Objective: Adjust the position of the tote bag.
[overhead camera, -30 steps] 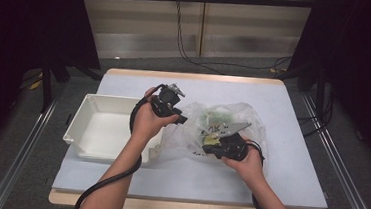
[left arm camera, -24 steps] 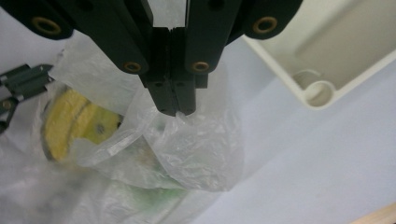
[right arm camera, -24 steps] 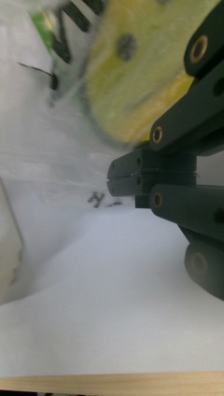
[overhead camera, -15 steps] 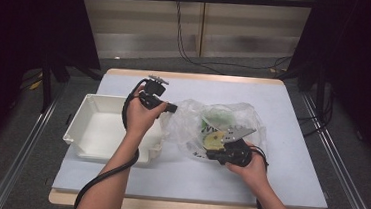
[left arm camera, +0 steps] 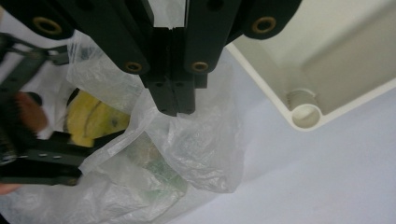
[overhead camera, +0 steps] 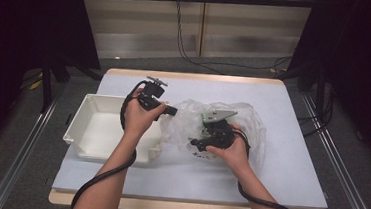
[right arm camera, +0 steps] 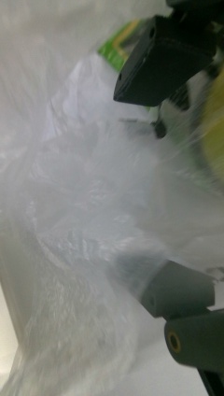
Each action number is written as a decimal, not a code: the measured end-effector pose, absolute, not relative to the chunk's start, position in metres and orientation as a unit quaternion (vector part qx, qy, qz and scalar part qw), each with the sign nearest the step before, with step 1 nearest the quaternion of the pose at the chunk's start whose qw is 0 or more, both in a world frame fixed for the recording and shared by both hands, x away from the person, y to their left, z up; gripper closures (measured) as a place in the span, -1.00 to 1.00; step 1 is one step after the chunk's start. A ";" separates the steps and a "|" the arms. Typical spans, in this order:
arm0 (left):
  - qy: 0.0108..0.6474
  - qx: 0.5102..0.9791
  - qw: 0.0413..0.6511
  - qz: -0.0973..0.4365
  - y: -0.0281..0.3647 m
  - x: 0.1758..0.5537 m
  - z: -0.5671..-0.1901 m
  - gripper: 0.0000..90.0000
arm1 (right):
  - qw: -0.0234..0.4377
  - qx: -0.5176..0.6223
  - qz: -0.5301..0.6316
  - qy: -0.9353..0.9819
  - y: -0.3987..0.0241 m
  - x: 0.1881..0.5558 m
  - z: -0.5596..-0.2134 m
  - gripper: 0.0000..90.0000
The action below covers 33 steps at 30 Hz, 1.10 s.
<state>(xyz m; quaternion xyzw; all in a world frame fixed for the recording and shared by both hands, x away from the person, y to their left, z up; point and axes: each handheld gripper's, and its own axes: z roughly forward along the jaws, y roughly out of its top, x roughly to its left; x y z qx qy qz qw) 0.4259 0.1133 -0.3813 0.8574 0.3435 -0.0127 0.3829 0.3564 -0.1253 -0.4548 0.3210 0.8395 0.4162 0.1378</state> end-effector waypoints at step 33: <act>0.323 0.859 0.397 -0.006 0.110 0.417 -0.364 -0.12 | 0.081 0.289 0.420 0.856 -0.135 0.293 -0.470 1.00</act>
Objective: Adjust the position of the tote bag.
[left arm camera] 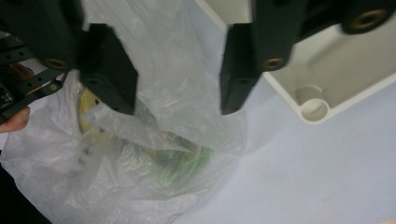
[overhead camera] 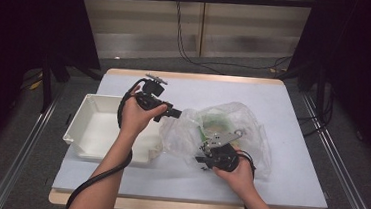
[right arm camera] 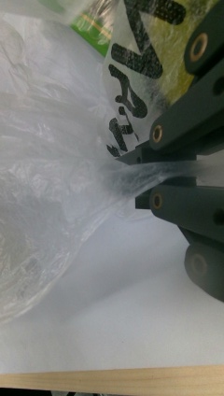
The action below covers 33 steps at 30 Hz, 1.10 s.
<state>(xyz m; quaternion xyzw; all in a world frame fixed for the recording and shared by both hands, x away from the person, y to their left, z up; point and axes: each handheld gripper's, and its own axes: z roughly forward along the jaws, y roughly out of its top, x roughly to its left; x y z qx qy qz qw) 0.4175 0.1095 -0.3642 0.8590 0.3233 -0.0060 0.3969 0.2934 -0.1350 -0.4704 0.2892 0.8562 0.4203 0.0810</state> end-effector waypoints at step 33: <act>0.260 0.909 0.325 -0.009 0.059 0.418 -0.384 1.00 | 0.069 0.290 0.421 0.856 -0.138 0.292 -0.471 1.00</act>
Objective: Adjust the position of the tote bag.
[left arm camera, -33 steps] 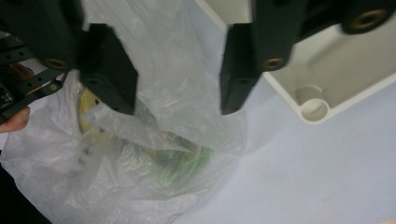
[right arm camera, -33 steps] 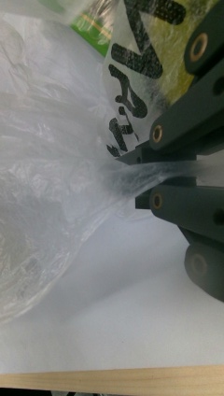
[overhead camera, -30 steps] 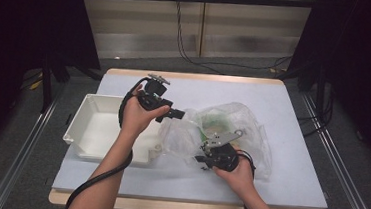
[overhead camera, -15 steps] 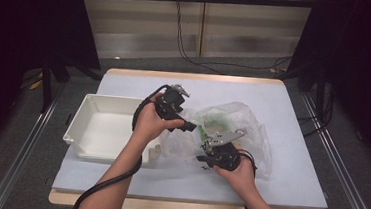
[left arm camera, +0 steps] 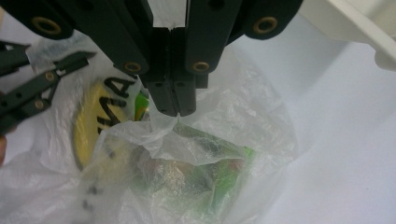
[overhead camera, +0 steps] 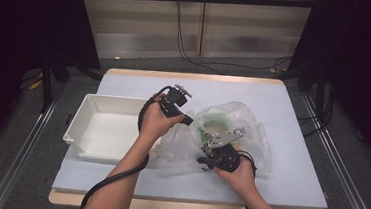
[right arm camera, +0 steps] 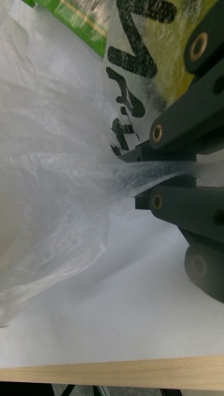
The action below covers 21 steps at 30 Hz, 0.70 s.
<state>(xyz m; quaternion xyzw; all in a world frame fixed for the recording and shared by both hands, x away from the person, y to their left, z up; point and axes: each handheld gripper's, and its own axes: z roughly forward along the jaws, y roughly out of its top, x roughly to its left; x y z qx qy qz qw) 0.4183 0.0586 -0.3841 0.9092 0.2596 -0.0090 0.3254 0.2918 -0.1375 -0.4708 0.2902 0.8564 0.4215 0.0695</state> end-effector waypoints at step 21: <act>0.326 0.892 0.313 -0.009 0.062 0.468 -0.397 1.00 | 0.044 0.272 0.410 0.870 -0.126 0.278 -0.475 0.86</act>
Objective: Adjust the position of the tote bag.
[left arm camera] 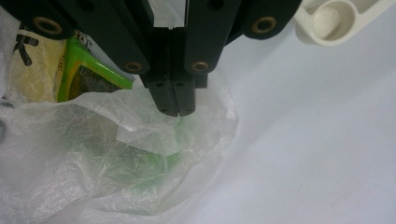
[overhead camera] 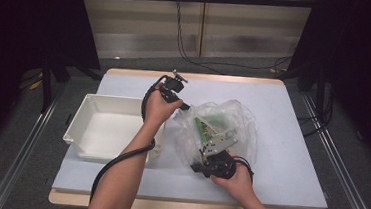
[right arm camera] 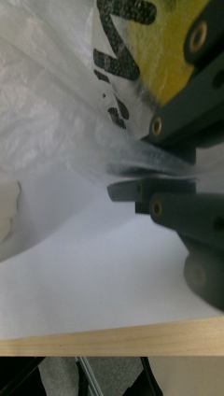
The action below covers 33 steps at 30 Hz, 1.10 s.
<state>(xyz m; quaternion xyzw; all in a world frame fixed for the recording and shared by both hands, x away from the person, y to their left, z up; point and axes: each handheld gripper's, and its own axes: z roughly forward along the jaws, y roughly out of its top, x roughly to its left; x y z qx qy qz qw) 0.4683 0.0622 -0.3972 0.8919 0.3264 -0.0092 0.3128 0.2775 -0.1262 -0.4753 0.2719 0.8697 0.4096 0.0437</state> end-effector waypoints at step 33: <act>0.322 0.894 0.313 -0.012 0.068 0.460 -0.390 1.00 | 0.100 0.326 0.405 0.848 -0.147 0.323 -0.463 -0.45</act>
